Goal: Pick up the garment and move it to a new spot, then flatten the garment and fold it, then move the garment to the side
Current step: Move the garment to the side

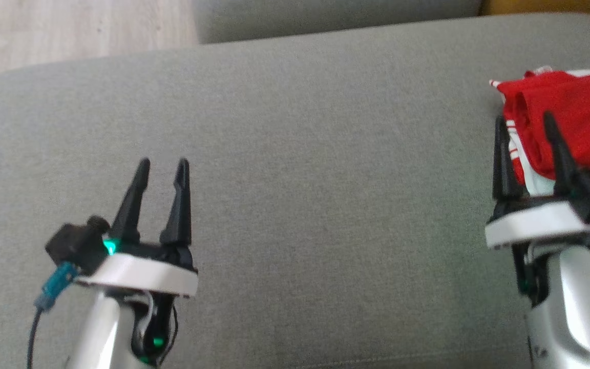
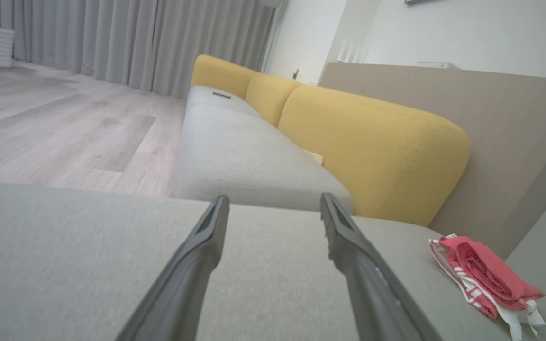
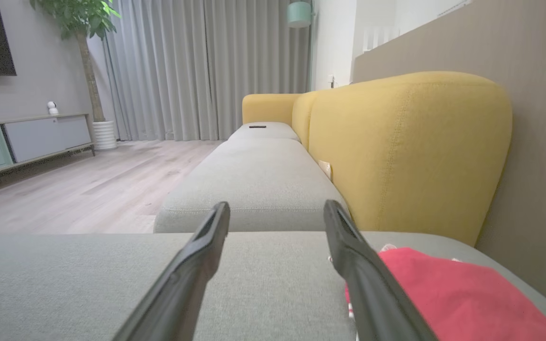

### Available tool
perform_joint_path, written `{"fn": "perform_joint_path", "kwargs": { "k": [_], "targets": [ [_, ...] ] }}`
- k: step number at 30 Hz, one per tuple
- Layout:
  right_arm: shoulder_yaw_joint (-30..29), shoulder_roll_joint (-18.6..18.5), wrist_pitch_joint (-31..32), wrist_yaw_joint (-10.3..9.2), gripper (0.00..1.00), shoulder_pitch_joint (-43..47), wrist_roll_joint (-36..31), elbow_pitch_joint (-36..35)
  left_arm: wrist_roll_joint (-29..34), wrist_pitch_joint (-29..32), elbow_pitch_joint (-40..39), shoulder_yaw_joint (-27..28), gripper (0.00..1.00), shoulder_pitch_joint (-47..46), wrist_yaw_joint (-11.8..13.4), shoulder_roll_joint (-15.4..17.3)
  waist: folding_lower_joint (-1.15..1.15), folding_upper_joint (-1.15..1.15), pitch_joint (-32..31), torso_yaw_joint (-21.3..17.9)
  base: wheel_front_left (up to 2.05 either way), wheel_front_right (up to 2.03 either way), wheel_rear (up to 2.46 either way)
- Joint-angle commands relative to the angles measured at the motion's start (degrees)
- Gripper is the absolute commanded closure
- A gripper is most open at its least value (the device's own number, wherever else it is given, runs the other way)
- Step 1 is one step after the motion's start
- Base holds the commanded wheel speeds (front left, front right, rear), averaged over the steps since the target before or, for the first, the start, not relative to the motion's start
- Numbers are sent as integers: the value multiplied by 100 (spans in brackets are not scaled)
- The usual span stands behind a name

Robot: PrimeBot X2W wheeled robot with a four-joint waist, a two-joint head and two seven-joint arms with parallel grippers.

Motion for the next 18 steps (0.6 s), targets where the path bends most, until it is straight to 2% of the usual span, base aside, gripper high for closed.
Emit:
{"fn": "perform_joint_path", "kwargs": {
  "k": [1,7,10,18],
  "targets": [
    [149,63,-230,-5,0,100,98,-145,-46,-31,-159,120,0,32,-1,48,0,0,-217,134,0,0,0],
    [328,79,-522,-5,0,737,504,-19,-127,-31,-117,-15,0,507,129,48,0,0,-503,226,0,0,0],
    [446,80,-557,-5,0,996,573,-38,39,-31,-150,-63,0,638,231,48,0,0,-582,281,0,0,0],
    [448,81,-567,-5,0,1200,683,-301,144,-31,-336,-27,0,747,414,48,0,0,-596,347,0,0,0]
  ]
}}
